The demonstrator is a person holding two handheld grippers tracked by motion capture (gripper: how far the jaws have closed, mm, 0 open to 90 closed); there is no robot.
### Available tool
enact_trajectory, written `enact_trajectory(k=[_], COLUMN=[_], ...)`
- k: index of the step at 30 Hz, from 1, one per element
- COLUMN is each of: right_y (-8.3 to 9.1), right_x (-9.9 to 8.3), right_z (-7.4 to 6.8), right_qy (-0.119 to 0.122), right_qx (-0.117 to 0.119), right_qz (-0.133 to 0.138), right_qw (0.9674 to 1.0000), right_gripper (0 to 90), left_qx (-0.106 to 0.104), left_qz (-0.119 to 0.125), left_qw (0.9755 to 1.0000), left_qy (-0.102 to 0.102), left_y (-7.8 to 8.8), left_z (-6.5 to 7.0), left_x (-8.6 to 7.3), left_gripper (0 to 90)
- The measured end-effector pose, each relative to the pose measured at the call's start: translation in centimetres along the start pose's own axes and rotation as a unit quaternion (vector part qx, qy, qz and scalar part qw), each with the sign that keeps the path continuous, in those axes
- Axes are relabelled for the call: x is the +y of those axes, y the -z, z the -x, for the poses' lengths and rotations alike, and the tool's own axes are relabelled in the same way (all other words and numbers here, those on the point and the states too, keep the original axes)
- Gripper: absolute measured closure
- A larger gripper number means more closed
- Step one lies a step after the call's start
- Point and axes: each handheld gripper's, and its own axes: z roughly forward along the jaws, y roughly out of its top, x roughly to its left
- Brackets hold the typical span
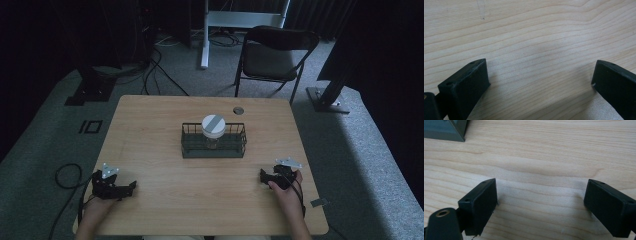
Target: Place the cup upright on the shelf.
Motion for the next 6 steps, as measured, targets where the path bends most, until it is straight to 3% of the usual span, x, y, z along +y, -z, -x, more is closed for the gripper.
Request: enact_trajectory(k=[6], right_y=[0.0], right_x=[0.01], right_z=[0.0], right_qy=[0.0], right_qx=[0.0], right_qz=[0.0], right_qw=[1.0], right_gripper=[11.1], left_qx=[0.004], left_qz=[0.0], left_qw=[1.0], left_qy=[0.004], left_y=[-0.01], left_z=[-0.03], left_x=[0.02], left_gripper=[1.2])
